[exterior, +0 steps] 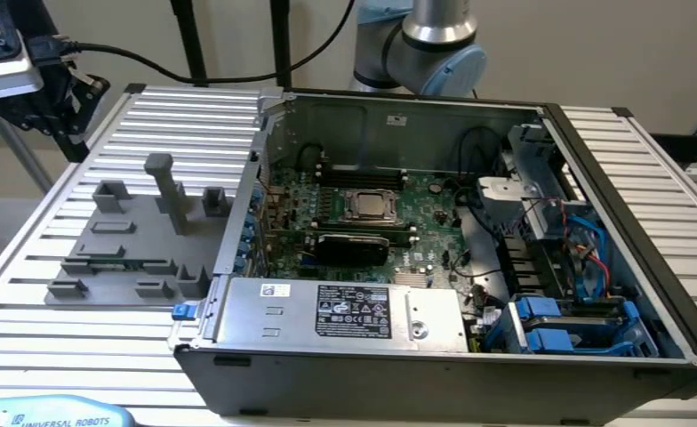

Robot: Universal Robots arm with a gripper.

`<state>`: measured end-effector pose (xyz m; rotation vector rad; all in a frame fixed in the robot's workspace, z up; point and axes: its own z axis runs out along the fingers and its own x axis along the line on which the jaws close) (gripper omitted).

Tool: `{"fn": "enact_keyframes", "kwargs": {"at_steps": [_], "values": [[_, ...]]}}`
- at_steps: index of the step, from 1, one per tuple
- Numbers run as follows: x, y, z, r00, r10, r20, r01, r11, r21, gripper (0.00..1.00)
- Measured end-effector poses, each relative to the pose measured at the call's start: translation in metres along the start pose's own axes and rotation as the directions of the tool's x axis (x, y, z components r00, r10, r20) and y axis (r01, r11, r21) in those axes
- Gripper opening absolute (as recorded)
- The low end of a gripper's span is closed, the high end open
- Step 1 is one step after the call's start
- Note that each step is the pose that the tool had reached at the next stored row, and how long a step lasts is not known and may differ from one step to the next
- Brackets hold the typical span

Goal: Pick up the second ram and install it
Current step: 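Pick up the second ram and move it above second insertion slot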

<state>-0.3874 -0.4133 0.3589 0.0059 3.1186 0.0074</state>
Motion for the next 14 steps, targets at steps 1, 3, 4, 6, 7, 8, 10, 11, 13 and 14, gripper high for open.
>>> {"fn": "enact_keyframes", "kwargs": {"at_steps": [1, 3, 4, 6, 7, 8, 10, 11, 13, 14], "values": [[0.0, 0.0, 0.0003, 0.9998, -0.018, 0.0, 0.018, 0.9998, -0.0005, 0.11], [0.0, 0.0, 0.0008, 0.9985, -0.055, -0.0002, 0.055, 0.9985, -0.0013, 0.11], [0.0, 0.0, 0.0011, 0.9974, -0.073, -0.0002, 0.073, 0.9974, -0.0017, 0.11], [0.0, 0.0, 0.0017, 0.994, -0.109, -0.0002, 0.109, 0.994, -0.0027, 0.11], [0.0, 0.0, 0.002, 0.9919, -0.127, -0.0003, 0.127, 0.9919, -0.0031, 0.11], [0.0, 0.0, 0.0022, 0.9894, -0.145, -0.0003, 0.145, 0.9894, -0.0035, 0.11], [0.0, 0.0, 0.0027, 0.9836, -0.181, -0.0004, 0.181, 0.9836, -0.0043, 0.11], [0.0, 0.0, 0.003, 0.9802, -0.198, -0.0003, 0.198, 0.9801, -0.0048, 0.11], [0.0, 0.0, 0.0036, 0.9724, -0.233, -0.0004, 0.233, 0.9724, -0.0056, 0.11], [0.0, 0.0, 0.0039, 0.9677, -0.252, -0.0003, 0.252, 0.9676, -0.0061, 0.11]]}}
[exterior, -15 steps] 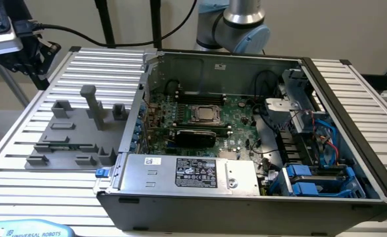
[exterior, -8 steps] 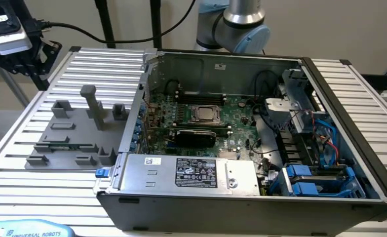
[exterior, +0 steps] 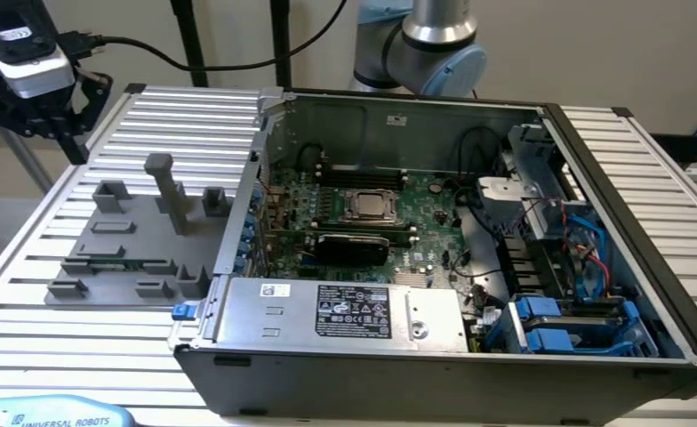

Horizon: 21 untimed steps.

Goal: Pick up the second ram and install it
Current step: 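Pick up the second ram and move it above second insertion slot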

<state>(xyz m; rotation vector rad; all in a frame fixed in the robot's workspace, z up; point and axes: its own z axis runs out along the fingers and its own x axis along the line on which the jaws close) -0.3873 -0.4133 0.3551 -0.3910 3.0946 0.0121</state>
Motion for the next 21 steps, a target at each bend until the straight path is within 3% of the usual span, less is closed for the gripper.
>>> {"fn": "enact_keyframes", "kwargs": {"at_steps": [5, 10, 16, 21], "values": [[0.0, 0.0, 0.0014, 0.9959, -0.09, -0.0003, 0.09, 0.9959, -0.0021, 0.11], [0.0, 0.0, 0.003, 0.9838, -0.179, -0.0003, 0.179, 0.9838, -0.0043, 0.11], [0.0001, 0.0, 0.0056, 0.9581, -0.286, -0.0003, 0.286, 0.9581, -0.0068, 0.11], [0.0002, 0.0, 0.008, 0.9281, -0.372, -0.0002, 0.372, 0.9281, -0.009, 0.11]]}}
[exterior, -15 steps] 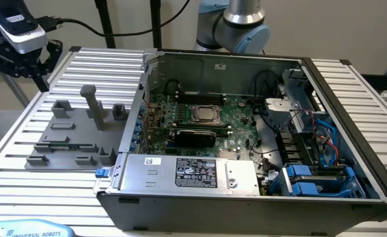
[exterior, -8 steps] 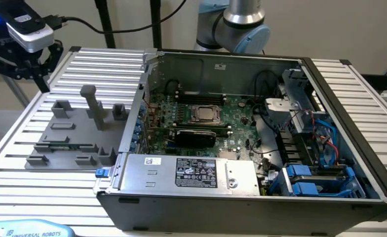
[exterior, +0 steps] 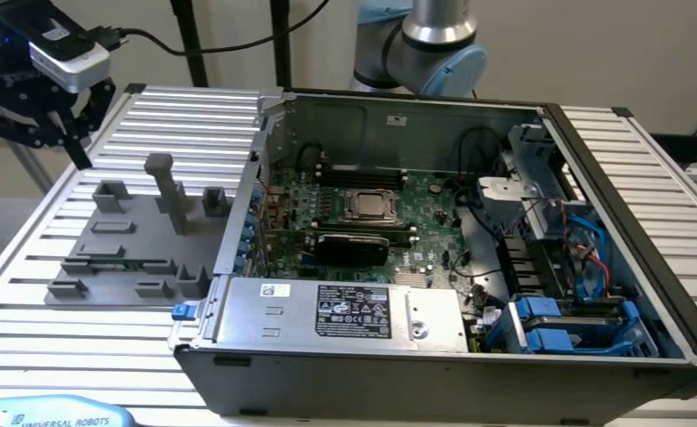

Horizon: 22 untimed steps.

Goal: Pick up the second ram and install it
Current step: 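Pick up the second ram and move it above second insertion slot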

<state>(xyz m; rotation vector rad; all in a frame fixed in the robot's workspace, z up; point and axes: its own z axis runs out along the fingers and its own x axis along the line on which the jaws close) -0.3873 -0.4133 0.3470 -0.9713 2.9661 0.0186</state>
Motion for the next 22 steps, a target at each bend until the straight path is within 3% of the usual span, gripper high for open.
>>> {"fn": "enact_keyframes", "kwargs": {"at_steps": [6, 12, 14, 15, 19, 22], "values": [[0.0, 0.0, 0.003, 0.9941, -0.108, -0.0004, 0.108, 0.9941, -0.0026, 0.11], [0.0, 0.0, 0.006, 0.9764, -0.216, -0.0005, 0.216, 0.9763, -0.0051, 0.11], [0.0, -0.0001, 0.0069, 0.9679, -0.251, -0.0005, 0.251, 0.9679, -0.0059, 0.11], [0.0, -0.0001, 0.0079, 0.9583, -0.286, -0.0005, 0.286, 0.9583, -0.0068, 0.11], [0.0, -0.0001, 0.0099, 0.9349, -0.355, -0.0002, 0.355, 0.9349, -0.0085, 0.11], [0.0, -0.0001, 0.0114, 0.9137, -0.406, 0.0001, 0.406, 0.9137, -0.0098, 0.11]]}}
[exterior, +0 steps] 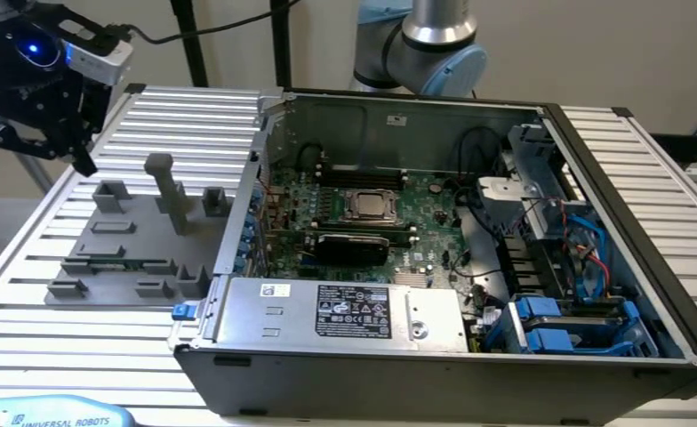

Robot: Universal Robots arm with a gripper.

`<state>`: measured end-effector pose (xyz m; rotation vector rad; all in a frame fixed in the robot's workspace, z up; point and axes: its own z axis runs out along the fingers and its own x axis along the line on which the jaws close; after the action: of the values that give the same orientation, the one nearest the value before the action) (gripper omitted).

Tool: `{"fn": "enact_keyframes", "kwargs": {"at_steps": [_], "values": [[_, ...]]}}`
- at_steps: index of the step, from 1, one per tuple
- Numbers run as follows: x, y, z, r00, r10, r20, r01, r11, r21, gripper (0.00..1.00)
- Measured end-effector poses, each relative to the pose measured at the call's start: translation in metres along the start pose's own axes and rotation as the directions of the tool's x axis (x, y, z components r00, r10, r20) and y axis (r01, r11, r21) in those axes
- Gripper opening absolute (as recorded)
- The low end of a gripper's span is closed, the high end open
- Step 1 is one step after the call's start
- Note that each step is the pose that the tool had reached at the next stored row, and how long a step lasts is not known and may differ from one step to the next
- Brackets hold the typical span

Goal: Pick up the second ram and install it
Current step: 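Pick up the second ram and move it above second insertion slot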

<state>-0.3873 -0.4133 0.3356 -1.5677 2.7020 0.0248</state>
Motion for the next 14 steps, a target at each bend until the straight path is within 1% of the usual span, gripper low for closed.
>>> {"fn": "enact_keyframes", "kwargs": {"at_steps": [2, 4, 7, 9, 11, 14], "values": [[0.0, 0.0, 0.001, 0.9994, -0.036, -0.0002, 0.036, 0.9994, -0.0009, 0.11], [0.0001, 0.0, 0.002, 0.9974, -0.072, -0.0004, 0.072, 0.9974, -0.0017, 0.11], [0.0001, 0.0, 0.0035, 0.992, -0.126, -0.0005, 0.126, 0.992, -0.003, 0.11], [0.0001, 0.0, 0.0045, 0.9869, -0.162, -0.0005, 0.162, 0.9868, -0.0038, 0.11], [0.0001, 0.0, 0.0055, 0.9802, -0.198, -0.0006, 0.198, 0.9802, -0.0048, 0.11], [0.0002, 0.0, 0.0071, 0.9681, -0.251, -0.0006, 0.251, 0.9681, -0.006, 0.11]]}}
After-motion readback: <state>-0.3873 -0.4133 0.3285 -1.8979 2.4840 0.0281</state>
